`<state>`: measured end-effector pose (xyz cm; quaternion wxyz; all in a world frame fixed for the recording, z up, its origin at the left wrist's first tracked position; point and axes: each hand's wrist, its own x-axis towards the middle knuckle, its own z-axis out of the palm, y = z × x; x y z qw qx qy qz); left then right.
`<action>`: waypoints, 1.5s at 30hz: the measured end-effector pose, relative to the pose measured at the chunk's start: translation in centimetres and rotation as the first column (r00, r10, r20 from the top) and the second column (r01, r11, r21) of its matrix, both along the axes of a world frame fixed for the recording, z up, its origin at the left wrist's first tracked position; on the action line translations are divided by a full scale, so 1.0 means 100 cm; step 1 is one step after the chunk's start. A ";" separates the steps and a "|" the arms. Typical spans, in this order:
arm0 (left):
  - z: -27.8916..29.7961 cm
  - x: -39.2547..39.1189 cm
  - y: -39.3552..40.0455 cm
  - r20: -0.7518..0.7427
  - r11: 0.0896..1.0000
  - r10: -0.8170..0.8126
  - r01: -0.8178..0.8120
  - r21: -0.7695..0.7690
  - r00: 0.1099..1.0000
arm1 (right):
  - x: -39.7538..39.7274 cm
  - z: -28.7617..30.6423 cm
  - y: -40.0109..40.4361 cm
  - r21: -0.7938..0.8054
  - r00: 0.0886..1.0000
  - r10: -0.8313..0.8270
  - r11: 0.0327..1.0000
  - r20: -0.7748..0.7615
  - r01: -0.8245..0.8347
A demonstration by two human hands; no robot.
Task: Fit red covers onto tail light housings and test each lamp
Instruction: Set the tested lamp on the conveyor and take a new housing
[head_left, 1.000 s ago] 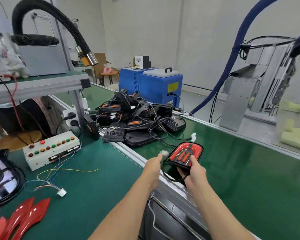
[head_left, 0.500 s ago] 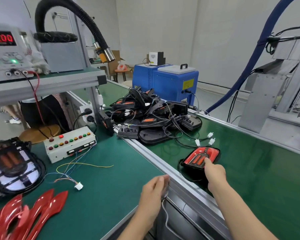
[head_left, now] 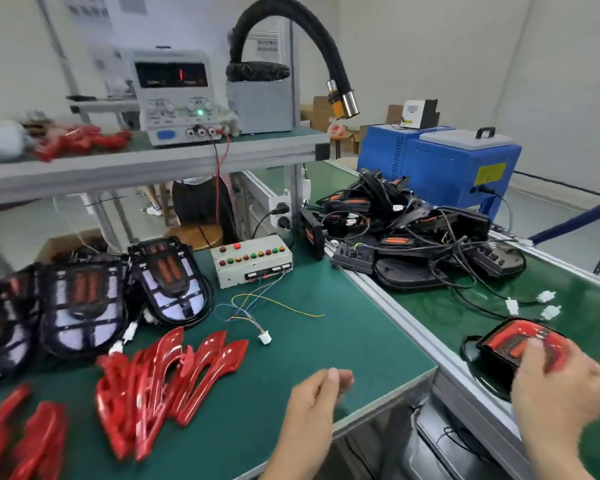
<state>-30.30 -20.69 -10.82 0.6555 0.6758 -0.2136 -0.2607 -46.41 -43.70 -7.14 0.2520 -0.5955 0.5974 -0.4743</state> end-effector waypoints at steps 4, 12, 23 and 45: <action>0.001 0.033 0.041 0.111 0.986 0.107 -0.119 0.117 0.988 | 0.069 0.002 0.076 -0.093 0.859 0.508 0.860 0.069 -0.501; 0.021 0.078 0.122 0.411 0.888 0.264 -0.386 0.250 0.873 | 0.183 -0.036 0.190 0.144 0.360 0.931 0.365 -0.063 -0.920; 0.054 0.202 0.167 0.524 0.663 0.443 -0.659 0.355 0.727 | 0.227 -0.046 0.217 0.209 0.200 0.978 0.207 -0.054 -0.956; 0.035 0.295 0.121 0.382 0.553 0.475 -0.607 0.571 0.793 | 0.233 -0.063 0.216 0.130 0.275 0.961 0.275 -0.019 -0.953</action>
